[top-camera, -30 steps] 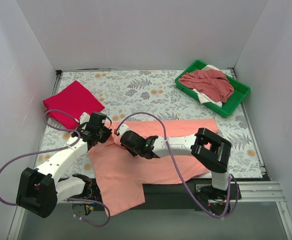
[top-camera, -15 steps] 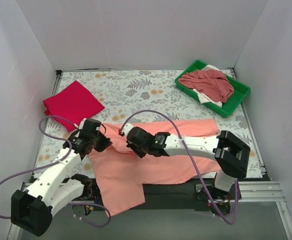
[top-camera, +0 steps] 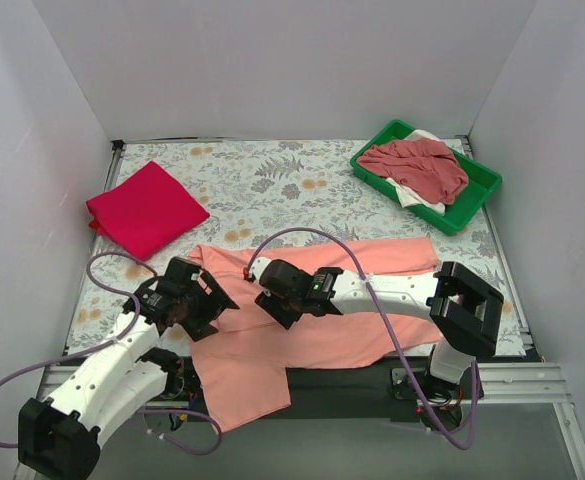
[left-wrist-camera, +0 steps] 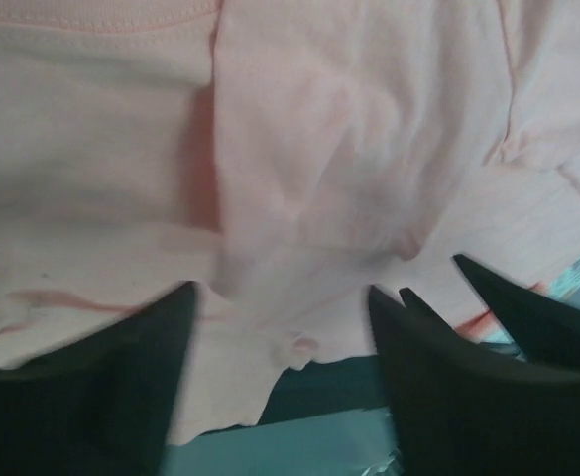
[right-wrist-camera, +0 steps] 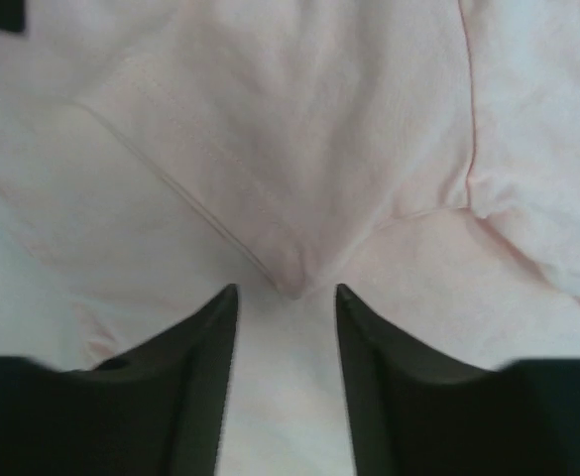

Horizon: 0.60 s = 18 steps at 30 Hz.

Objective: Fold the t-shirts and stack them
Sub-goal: Fold the tshirt

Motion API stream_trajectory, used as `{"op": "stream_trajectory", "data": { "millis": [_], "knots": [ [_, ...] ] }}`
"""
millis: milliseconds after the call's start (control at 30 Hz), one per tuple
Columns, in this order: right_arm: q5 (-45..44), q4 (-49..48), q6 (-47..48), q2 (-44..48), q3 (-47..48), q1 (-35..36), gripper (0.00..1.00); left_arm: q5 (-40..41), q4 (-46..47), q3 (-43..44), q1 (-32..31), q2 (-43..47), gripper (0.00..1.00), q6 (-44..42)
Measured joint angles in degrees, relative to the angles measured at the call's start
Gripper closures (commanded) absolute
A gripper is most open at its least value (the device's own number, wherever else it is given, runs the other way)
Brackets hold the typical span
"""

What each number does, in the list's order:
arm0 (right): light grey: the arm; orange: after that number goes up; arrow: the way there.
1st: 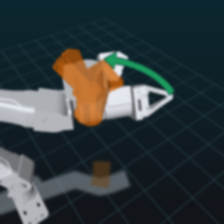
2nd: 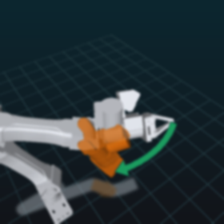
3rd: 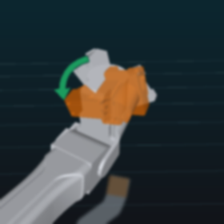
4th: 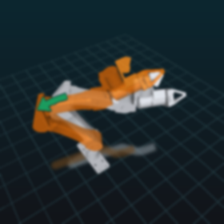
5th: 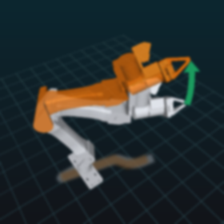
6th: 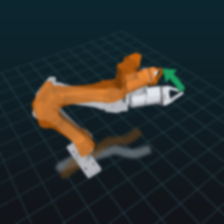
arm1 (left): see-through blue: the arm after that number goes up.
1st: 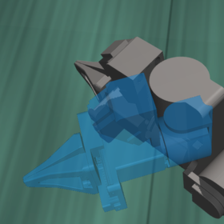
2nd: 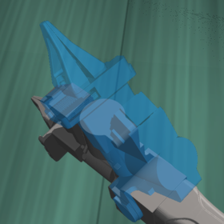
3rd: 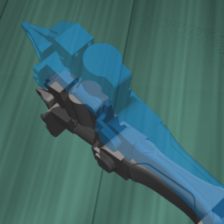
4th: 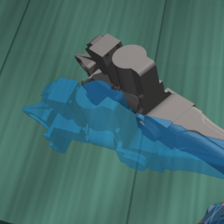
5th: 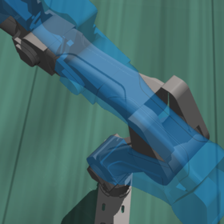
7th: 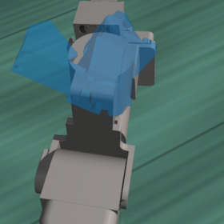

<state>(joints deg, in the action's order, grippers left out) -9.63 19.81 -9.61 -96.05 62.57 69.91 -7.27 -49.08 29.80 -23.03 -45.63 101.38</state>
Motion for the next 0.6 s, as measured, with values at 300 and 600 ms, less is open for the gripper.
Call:
{"op": "stream_trajectory", "data": {
  "millis": [300, 600],
  "knots": [
    [-0.79, 0.52, -4.17, 3.02, -1.46, -1.14, 0.02, 2.03, -3.48, 3.28, -0.02, 2.82, 0.09, 0.35],
    [-1.86, -1.09, -10.58, 15.91, -8.9, -19.02, 0.02, 4.07, 10.03, 10.71, -0.02, -13.86, 0.08, -1.77]
  ]
}}
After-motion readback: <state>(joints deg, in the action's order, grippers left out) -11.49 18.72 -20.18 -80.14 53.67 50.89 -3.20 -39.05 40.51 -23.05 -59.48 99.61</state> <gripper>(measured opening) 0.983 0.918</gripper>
